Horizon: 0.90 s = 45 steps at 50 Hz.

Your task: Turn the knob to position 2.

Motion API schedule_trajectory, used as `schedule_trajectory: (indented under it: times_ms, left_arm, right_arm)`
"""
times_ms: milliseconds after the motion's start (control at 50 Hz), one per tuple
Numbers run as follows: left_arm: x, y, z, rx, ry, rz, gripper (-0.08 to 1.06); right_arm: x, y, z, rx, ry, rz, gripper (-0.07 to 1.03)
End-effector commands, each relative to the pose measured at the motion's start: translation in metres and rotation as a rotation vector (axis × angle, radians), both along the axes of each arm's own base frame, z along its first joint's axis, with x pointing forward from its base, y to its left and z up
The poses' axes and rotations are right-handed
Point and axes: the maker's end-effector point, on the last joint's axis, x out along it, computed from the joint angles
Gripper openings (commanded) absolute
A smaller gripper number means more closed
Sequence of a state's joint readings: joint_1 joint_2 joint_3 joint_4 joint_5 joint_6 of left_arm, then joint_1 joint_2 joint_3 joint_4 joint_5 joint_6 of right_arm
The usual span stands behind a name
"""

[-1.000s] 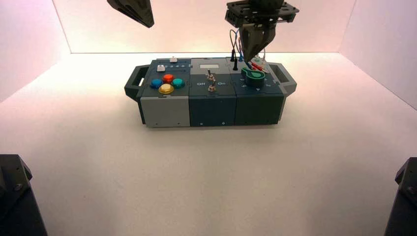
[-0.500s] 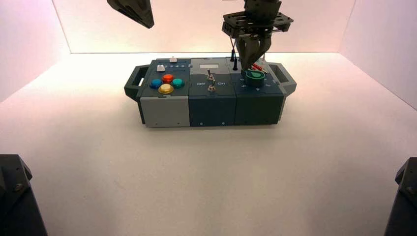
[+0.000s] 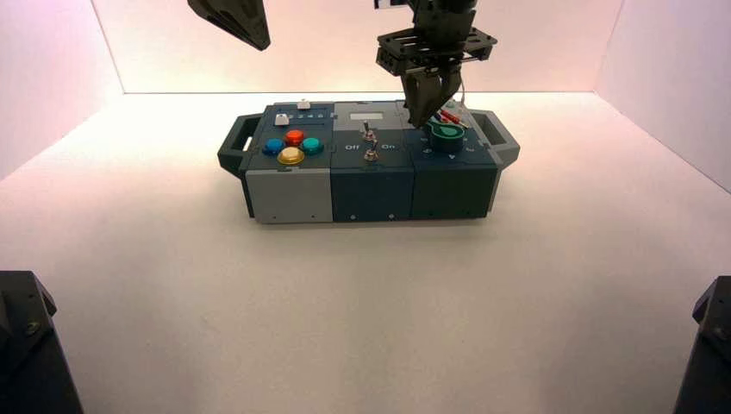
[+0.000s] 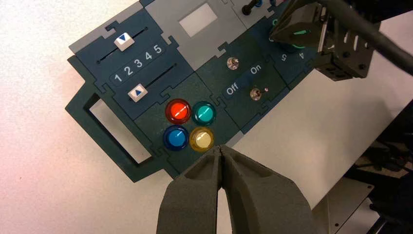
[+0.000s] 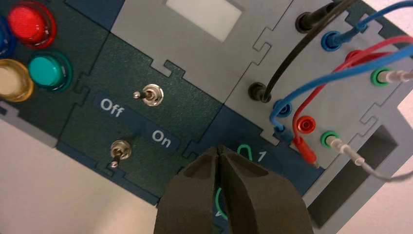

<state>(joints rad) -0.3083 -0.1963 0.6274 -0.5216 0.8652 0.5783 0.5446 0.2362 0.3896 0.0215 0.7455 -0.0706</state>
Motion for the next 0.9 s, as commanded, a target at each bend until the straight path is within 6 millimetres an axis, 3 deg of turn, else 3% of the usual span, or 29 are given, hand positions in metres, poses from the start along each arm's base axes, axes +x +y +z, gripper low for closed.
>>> schedule_trajectory:
  times_ms: [20,900]
  left_arm:
    - [0.006,-0.004,0.011,-0.01,-0.036,-0.007,-0.03]
    - [0.006,-0.003,0.008,-0.007,-0.03,-0.006,-0.03]
  right_arm:
    - [0.011,0.004,0.013,0.004,-0.048,0.018,-0.02]
    - [0.021,-0.013,0.015,-0.126,-0.078,0.093,-0.02]
